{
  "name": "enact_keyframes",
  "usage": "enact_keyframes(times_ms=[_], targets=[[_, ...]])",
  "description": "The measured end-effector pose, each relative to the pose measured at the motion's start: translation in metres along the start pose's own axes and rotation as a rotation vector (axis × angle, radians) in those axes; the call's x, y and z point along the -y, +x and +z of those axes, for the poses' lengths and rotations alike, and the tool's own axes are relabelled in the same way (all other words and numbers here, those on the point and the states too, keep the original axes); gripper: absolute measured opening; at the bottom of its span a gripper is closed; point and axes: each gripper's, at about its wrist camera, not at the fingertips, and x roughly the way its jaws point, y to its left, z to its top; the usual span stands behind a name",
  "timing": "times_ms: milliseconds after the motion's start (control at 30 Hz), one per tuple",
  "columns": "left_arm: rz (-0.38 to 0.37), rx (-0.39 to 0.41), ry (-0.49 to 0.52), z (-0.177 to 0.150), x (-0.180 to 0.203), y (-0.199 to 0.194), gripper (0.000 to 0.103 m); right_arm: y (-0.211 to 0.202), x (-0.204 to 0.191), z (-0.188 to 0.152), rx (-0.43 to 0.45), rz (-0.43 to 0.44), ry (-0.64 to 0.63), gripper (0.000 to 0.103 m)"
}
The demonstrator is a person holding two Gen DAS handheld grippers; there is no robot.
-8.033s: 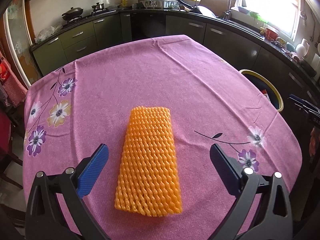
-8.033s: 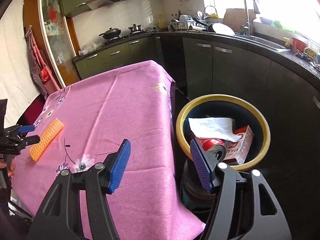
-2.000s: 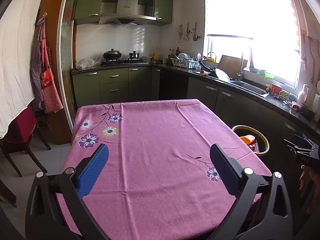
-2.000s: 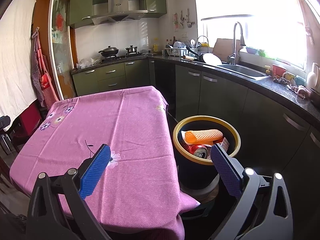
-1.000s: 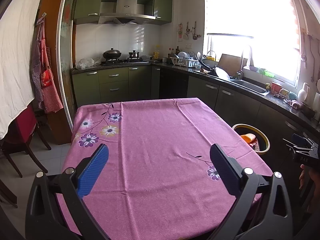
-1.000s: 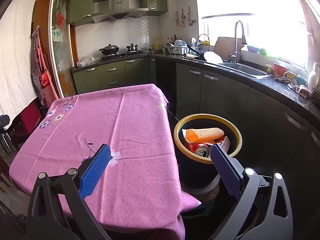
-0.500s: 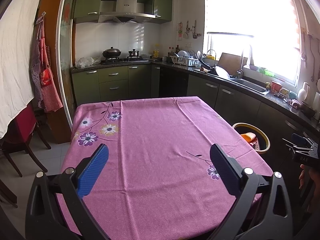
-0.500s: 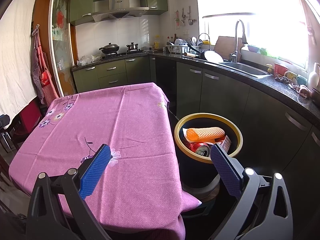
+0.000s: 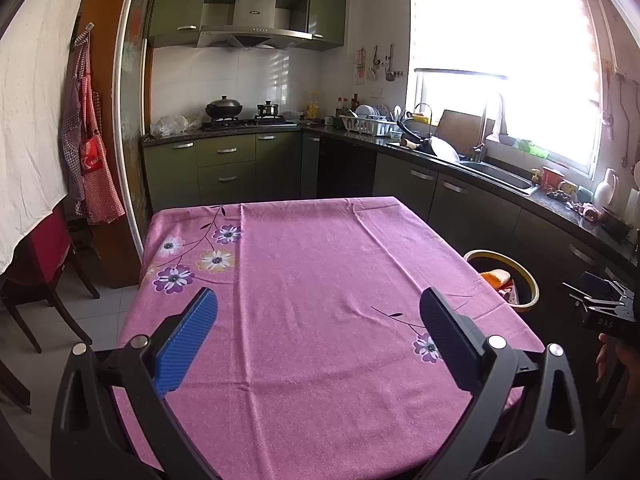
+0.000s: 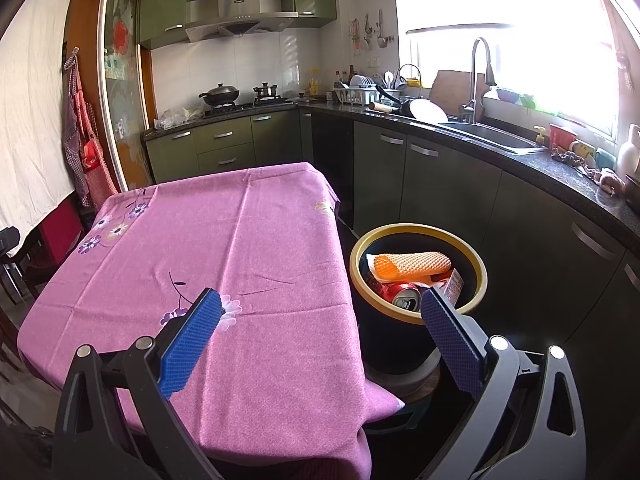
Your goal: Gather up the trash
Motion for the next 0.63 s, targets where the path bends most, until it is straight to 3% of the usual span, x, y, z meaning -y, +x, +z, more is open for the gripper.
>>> enact_keyframes(times_ms=[300, 467, 633], targets=[[0.021, -0.022, -0.005, -0.003, -0.003, 0.007, 0.096, 0.002, -0.001, -0.001, -0.006, -0.001, 0.0, 0.098], [0.0, -0.124, -0.032, -0.004, -0.011, 0.026, 0.097, 0.01, -0.002, -0.001, -0.022, 0.002, -0.014, 0.098], [0.023, -0.16, -0.008, 0.001, -0.021, 0.055, 0.097, 0.035, -0.009, 0.013, -0.052, 0.004, -0.072, 0.098]])
